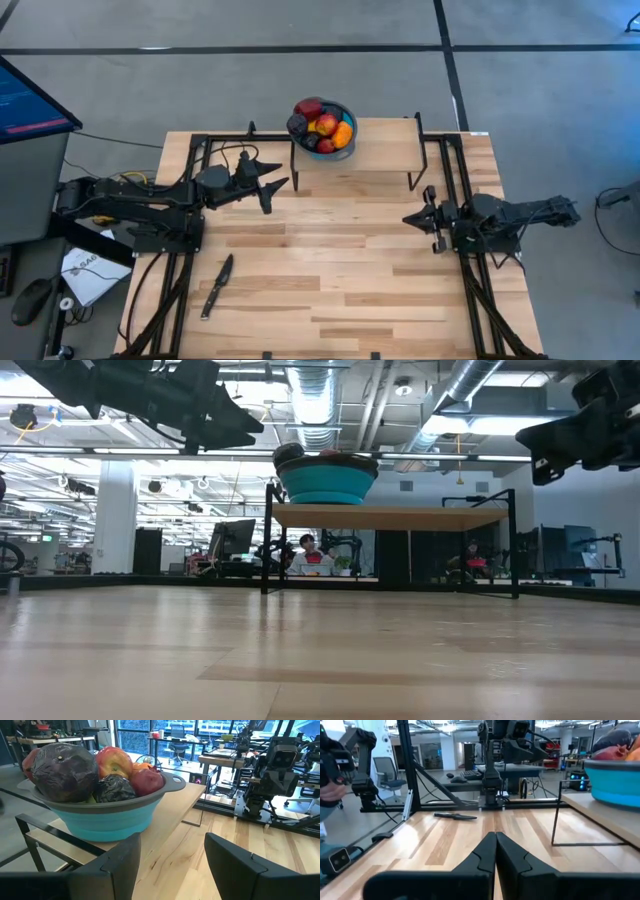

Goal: Pick & Place Fruit
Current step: Return to Home Position

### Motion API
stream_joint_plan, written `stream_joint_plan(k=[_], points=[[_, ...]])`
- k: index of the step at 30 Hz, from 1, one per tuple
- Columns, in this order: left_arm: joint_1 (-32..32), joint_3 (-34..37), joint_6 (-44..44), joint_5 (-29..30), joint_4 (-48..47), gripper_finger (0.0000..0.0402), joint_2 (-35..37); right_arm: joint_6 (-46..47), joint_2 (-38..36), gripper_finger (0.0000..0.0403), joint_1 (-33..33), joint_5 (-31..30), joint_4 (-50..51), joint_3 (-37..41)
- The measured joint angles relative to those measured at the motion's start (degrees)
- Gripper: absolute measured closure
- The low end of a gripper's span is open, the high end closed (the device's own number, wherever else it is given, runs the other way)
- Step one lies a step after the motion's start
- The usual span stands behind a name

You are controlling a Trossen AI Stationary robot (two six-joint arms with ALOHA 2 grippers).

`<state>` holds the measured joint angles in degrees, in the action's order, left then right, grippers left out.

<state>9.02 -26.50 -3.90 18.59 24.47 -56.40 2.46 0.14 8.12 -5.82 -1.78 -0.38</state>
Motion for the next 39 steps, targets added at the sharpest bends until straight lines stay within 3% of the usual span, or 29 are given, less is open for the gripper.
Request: stream_joint_plan(k=[7, 10, 16, 19, 26, 33, 39], points=[[0.00, 0.00, 0.72, -2.96, -0.29, 0.0207, 1.22, 1.03, 0.00, 0.0400, 0.00, 0.00, -0.01, 0.02], [0.01, 0.00, 2.23, -5.03, -2.40, 0.0257, 4.85, 1.03, 0.00, 0.0400, 0.00, 0.00, -0.01, 0.02], [0.15, 0.00, 3.89, -7.11, -15.82, 0.0388, 18.41, 1.03, 0.00, 0.0400, 0.00, 0.00, 0.00, 0.05], [0.00, 0.86, 4.21, -9.88, -19.42, 0.0391, 25.58, 1.03, 0.00, 0.0400, 0.00, 0.00, -0.02, 0.07], [-1.28, 10.32, 3.35, -20.32, -19.60, 0.0400, 41.95, 1.03, 0.00, 0.0400, 0.00, 0.00, -0.01, 0.07], [-1.38, 17.75, 3.54, -21.62, -19.31, 0.0399, 53.64, 1.04, 0.00, 0.0400, -0.01, 0.00, 0.00, 0.09], [-1.38, 22.91, 3.64, -21.62, -18.01, 0.0400, 56.30, 1.03, 0.00, 0.0400, 0.00, 0.02, -0.02, 0.09]])
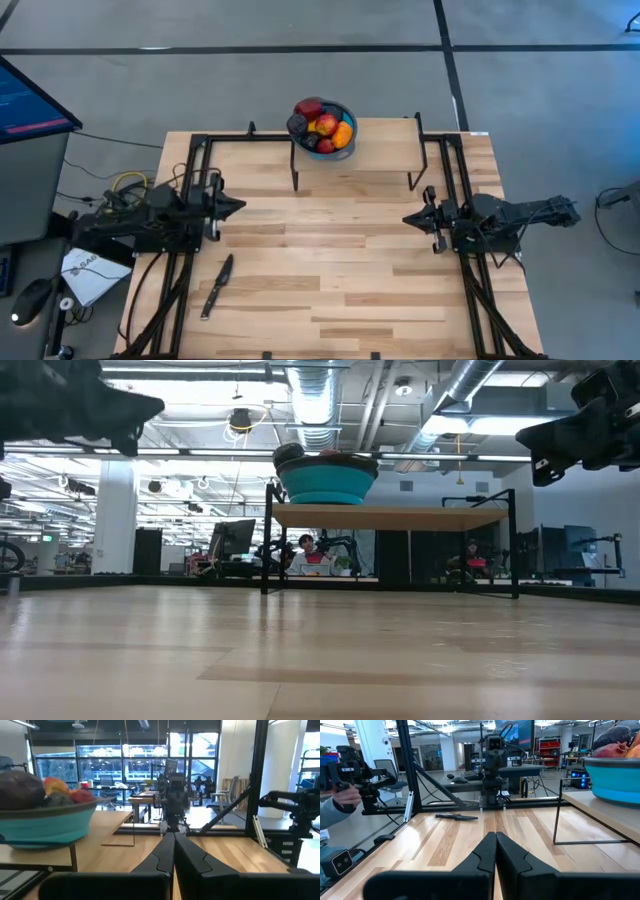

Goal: Pick & Place Fruit
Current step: Return to Home Position

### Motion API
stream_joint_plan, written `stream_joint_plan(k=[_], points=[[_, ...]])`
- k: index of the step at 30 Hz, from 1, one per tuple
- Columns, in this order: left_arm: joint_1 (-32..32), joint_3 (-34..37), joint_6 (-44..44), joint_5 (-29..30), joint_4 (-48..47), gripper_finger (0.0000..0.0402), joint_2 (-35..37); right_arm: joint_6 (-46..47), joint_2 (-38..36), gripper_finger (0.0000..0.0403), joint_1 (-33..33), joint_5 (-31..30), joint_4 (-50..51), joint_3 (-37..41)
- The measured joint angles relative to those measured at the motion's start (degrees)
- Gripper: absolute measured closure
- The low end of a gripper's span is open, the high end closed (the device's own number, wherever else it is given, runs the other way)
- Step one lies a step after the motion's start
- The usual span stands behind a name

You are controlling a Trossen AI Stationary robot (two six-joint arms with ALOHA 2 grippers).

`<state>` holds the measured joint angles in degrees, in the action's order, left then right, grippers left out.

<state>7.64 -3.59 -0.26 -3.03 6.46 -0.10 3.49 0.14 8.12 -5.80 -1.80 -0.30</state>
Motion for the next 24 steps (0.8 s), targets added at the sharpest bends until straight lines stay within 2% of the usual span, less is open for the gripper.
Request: stream_joint_plan(k=[6, 19, 24], points=[[0.00, 3.13, -0.01, 0.26, 0.96, 0.0398, -2.60, 0.00, 0.00, 0.0400, 0.00, 0.00, 0.00, 0.00], [-0.26, 3.19, -0.01, 0.51, 1.28, 0.0398, -10.88, 0.02, 0.00, 0.0400, 0.00, 0.00, 0.00, 0.02], [-5.09, 3.19, -2.00, 0.59, 1.09, 0.0397, -7.23, 0.02, 0.00, 0.0400, -0.01, 0.00, 0.01, 0.02]])
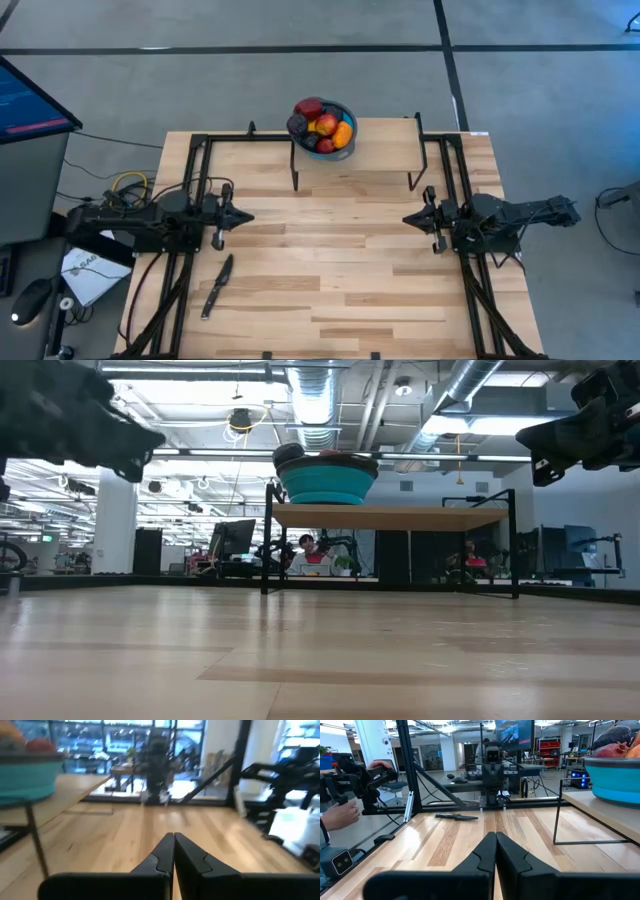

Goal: Pick & Place Fruit
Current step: Return to Home Position

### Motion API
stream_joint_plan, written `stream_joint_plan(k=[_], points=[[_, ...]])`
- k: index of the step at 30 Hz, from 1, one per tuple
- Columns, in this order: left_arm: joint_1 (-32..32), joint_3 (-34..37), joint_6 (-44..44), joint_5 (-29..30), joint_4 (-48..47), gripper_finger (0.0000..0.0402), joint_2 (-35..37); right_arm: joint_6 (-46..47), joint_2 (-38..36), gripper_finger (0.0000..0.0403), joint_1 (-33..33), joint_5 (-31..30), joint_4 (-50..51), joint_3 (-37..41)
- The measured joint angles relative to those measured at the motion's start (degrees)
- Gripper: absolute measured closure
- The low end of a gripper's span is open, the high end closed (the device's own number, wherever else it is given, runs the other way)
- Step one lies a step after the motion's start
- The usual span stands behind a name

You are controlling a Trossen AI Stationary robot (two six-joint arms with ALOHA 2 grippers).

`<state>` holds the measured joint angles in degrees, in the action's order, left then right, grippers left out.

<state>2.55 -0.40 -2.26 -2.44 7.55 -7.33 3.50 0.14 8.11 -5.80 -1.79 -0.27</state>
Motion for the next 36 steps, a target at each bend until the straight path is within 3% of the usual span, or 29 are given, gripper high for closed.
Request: stream_joint_plan(k=[5, 12, 20, 36], points=[[-1.63, 0.02, 2.02, 1.03, -2.85, 0.0396, 5.79, 0.00, 0.02, 0.0400, 0.01, 0.00, -0.01, 0.00], [-0.48, 0.02, 2.03, 9.18, -4.04, 0.0398, 7.32, 0.00, 0.00, 0.0400, -0.02, 0.00, -0.01, 0.00], [2.19, 0.02, 4.63, 4.83, -6.18, 0.0399, 7.33, 0.00, 0.01, 0.0400, 0.01, 0.00, -0.01, 0.00], [2.91, 0.04, 6.38, 4.57, -4.38, 0.0399, 7.34, 0.00, 0.02, 0.0400, 0.01, 0.00, -0.01, 0.00]])
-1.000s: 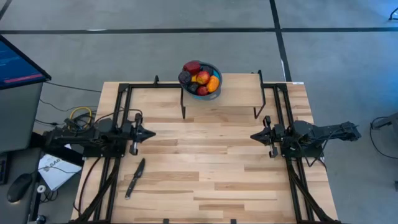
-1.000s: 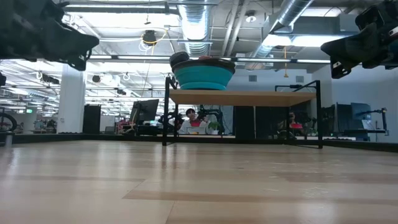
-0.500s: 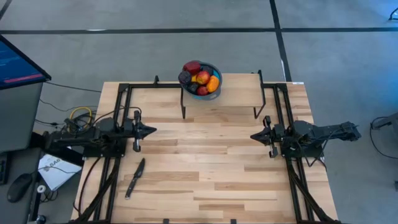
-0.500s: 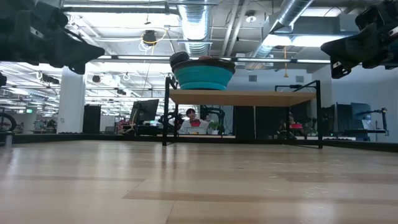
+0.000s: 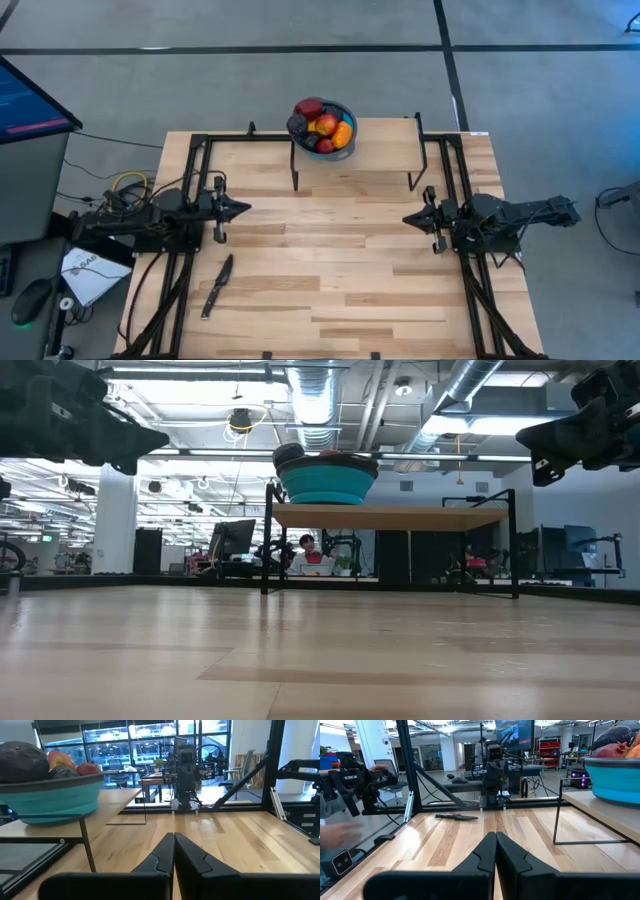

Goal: Pick & Place Fruit
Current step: Return to Home Position

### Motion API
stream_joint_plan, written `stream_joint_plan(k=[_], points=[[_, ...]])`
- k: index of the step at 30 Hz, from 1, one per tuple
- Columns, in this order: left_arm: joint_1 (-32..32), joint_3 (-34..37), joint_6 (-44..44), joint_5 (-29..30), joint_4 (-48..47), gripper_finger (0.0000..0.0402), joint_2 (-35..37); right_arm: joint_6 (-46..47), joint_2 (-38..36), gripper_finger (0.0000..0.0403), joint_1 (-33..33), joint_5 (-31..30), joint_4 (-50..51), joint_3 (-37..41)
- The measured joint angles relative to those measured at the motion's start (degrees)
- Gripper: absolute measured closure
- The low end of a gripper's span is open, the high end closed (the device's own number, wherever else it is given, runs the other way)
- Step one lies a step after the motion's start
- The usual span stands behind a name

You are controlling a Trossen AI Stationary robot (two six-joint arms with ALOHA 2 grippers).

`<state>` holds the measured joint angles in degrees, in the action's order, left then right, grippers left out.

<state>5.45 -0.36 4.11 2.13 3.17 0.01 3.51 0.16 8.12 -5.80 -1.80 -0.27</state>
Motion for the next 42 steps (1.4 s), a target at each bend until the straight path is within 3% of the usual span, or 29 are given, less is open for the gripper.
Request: stream_joint_plan(k=[28, 34, 42], points=[[0.00, 0.00, -0.04, -0.02, 1.04, 0.0399, -6.97, 0.00, -0.02, 0.0400, 0.01, 0.00, 0.00, 0.00], [0.00, 0.00, -0.04, -0.02, 1.21, 0.0399, -8.33, 5.26, -0.02, 0.0400, -1.24, 0.26, 0.07, 0.01], [0.00, 0.00, -0.05, -0.02, 1.26, 0.0399, -8.70, 1.17, -0.02, 0.0400, -6.53, 6.73, 0.94, 0.00]])
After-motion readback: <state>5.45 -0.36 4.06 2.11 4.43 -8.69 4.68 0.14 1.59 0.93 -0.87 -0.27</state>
